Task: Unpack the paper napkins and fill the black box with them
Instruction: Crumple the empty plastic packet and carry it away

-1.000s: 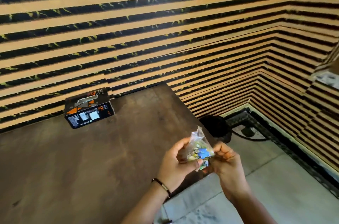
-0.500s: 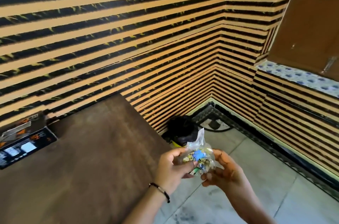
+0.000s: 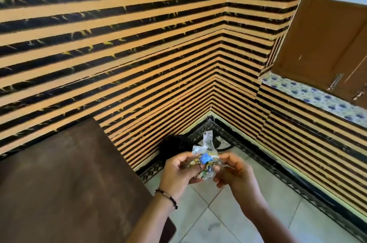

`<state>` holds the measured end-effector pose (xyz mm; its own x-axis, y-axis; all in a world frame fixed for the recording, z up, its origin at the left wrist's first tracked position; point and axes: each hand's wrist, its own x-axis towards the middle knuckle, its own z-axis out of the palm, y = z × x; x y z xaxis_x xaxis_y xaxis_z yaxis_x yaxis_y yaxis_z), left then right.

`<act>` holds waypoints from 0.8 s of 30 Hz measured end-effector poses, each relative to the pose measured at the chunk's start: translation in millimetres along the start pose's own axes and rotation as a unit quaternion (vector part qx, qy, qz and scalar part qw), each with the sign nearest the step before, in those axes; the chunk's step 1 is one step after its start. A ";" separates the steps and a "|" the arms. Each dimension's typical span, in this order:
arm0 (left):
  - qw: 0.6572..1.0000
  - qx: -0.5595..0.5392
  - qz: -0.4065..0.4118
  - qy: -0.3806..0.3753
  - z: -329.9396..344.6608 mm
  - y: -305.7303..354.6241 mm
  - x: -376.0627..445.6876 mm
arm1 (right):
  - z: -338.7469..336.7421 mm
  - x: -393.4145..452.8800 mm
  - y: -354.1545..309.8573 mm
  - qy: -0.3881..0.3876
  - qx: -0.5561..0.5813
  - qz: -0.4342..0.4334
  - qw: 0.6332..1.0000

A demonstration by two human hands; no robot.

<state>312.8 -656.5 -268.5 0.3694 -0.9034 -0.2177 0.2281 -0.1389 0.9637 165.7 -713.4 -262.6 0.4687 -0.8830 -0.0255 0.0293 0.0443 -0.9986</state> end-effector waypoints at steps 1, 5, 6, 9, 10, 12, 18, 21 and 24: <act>1.000 -0.001 0.000 0.001 1.3 2.9 13.9 | -1.9 14.7 -0.1 0.001 -0.004 0.003 1.000; 1.000 0.010 0.010 0.000 3.3 8.2 59.1 | -5.3 58.6 0.0 0.007 -0.017 -0.006 1.000; 1.000 0.009 0.007 0.004 5.4 7.3 69.1 | -7.6 68.4 1.8 0.010 -0.016 -0.004 1.000; 1.000 0.000 0.000 0.008 10.7 1.7 89.5 | -15.1 92.4 5.6 0.014 -0.010 0.003 1.000; 1.000 -0.008 -0.004 0.006 13.2 1.8 94.3 | -18.5 99.6 5.9 0.014 -0.011 0.006 1.000; 0.999 -0.035 -0.006 -0.003 18.4 1.0 108.1 | -27.5 119.2 8.7 0.007 -0.013 0.009 1.000; 0.999 -0.032 0.040 0.012 69.7 2.0 168.0 | -83.8 196.8 18.1 -0.042 -0.027 0.009 0.999; 0.997 -0.054 0.056 0.027 110.5 0.6 197.4 | -123.4 237.2 12.6 -0.085 -0.030 0.008 0.996; 0.992 -0.036 0.077 0.091 145.2 -2.8 227.8 | -155.0 269.7 5.0 -0.120 -0.030 0.017 0.992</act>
<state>265.6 -920.9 -298.3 0.5592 -0.8230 -0.0997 0.2185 0.0304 0.9754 155.4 -1023.7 -281.7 0.6654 -0.7445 -0.0541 -0.0384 0.0382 -0.9985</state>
